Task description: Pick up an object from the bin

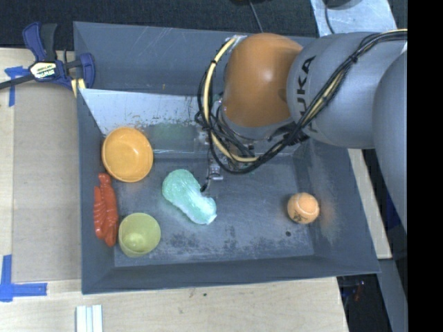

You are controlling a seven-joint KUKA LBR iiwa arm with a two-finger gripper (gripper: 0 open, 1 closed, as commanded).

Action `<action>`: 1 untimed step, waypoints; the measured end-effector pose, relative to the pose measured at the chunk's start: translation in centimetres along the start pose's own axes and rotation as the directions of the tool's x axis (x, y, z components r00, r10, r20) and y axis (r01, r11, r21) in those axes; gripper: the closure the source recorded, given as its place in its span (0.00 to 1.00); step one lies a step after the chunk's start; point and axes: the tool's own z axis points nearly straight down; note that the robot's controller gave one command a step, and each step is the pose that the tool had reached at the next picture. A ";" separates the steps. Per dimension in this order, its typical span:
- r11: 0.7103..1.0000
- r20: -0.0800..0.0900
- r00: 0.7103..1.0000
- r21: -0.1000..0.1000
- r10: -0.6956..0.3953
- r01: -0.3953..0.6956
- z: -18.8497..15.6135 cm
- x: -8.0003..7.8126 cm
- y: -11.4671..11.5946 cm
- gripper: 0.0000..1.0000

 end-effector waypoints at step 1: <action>1.000 0.008 1.000 -0.001 0.003 -0.003 -0.4 -0.2 0.0 0.00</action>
Offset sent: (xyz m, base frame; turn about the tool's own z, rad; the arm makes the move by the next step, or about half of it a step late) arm -0.0296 0.0175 -0.0888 0.2411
